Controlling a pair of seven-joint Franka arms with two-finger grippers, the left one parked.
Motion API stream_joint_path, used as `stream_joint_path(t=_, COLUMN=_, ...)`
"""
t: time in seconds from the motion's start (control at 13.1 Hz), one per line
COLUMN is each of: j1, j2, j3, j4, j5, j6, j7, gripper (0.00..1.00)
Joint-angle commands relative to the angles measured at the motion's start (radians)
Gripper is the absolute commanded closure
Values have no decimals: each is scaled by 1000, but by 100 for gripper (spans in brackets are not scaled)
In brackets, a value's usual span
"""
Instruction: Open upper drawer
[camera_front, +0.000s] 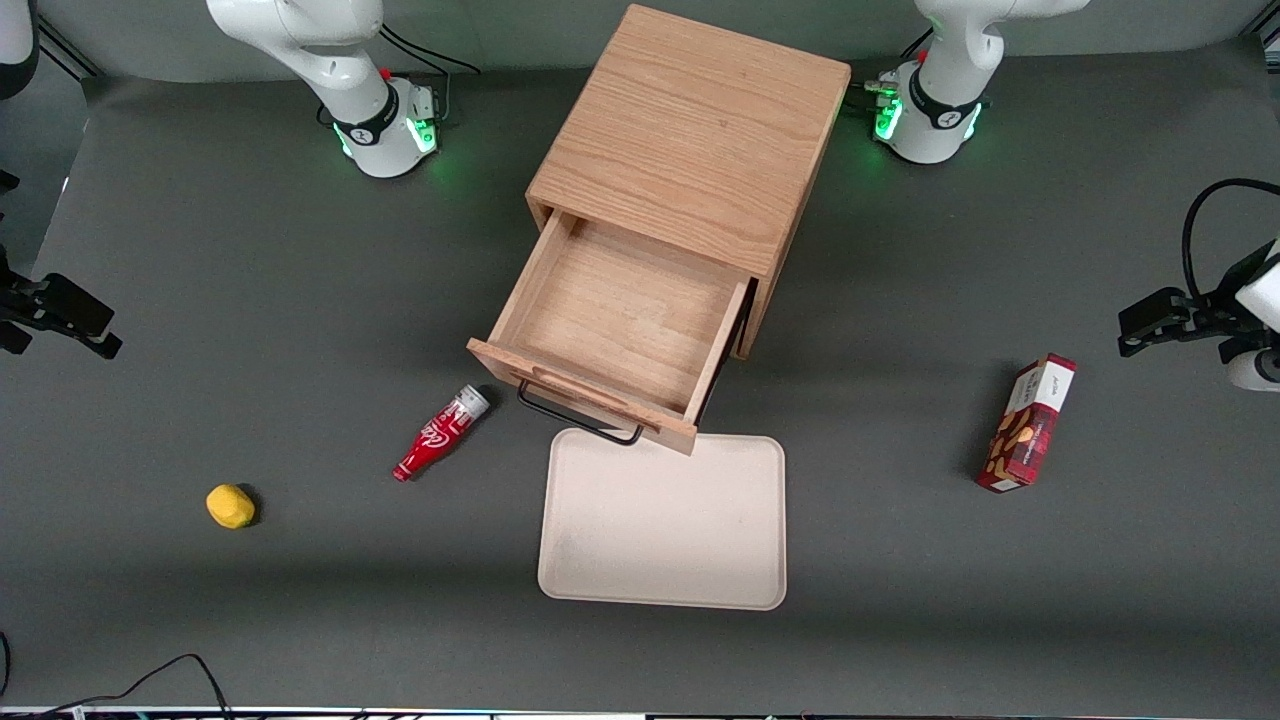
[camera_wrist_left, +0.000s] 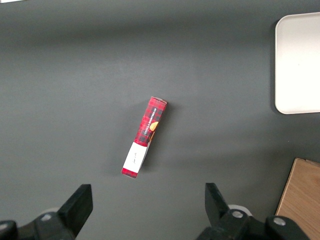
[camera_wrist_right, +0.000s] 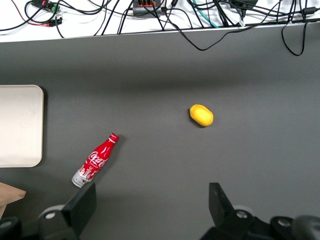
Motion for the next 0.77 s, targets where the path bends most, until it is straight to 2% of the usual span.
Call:
stream_joint_path(t=0.0, j1=1, j2=-19, j3=-2, j4=-18, j5=22, j6=-8, j7=-23, gripper=0)
stream_joint_path(t=0.69, j1=1, j2=-11, j3=-4, j4=-18, j5=25, j6=-9, j7=-20, gripper=0)
